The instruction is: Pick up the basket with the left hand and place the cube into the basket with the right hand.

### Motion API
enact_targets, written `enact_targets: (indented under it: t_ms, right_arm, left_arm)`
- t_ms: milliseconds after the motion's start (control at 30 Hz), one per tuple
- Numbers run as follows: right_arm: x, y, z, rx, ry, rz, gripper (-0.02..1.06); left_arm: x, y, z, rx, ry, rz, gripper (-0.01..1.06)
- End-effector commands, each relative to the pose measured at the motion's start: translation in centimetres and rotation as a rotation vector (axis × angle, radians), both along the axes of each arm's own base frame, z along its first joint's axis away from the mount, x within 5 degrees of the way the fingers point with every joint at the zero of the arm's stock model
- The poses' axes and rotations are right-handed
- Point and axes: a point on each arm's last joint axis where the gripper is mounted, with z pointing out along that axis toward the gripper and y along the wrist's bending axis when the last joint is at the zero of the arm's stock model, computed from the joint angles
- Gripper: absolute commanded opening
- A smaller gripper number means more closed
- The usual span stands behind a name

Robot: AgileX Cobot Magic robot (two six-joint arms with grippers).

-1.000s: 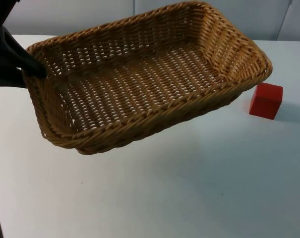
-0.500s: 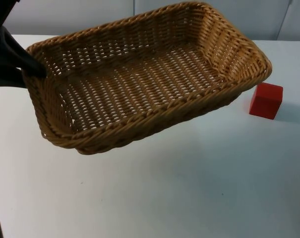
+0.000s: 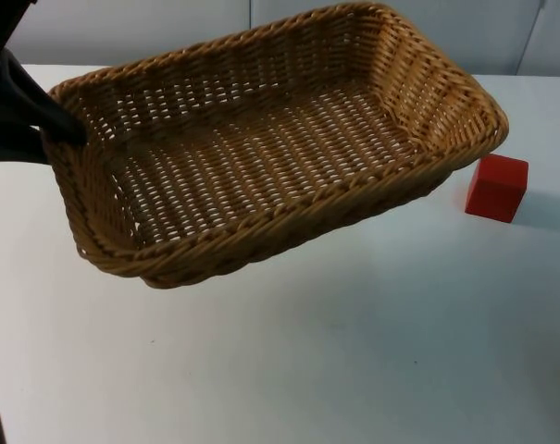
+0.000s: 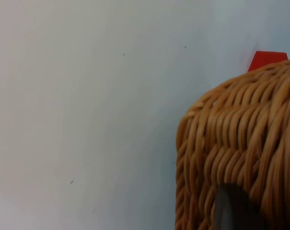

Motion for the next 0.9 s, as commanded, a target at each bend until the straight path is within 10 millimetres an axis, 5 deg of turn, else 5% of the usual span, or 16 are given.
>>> enact_targets:
  t_ms: [0, 167, 500, 733, 867]
  right_arm:
    - [0.6, -0.3, 0.8, -0.121, -0.067, 0.086, 0.0]
    - [2.2, -1.0, 3.5, -0.294, -0.091, 0.166, 0.0]
    - [8.3, -2.5, 8.5, -0.468, 0.008, 0.22, 0.0]
    - [11.5, -1.7, 9.2, -0.468, -0.047, 0.262, 0.0]
    - [13.8, 0.7, 6.9, -0.493, 0.04, 0.415, 0.0]
  left_arm:
    - [0.0, -0.2, 0.8, -0.043, -0.014, 0.006, 0.0]
    - [0.0, -0.2, 0.8, -0.041, -0.013, 0.004, 0.0]
    - [0.1, -0.1, 0.8, -0.029, -0.021, 0.018, 0.0]
    - [0.1, -0.1, 0.8, -0.031, -0.021, 0.019, 0.0]
    - [0.2, -0.1, 0.8, -0.03, -0.022, 0.021, 0.0]
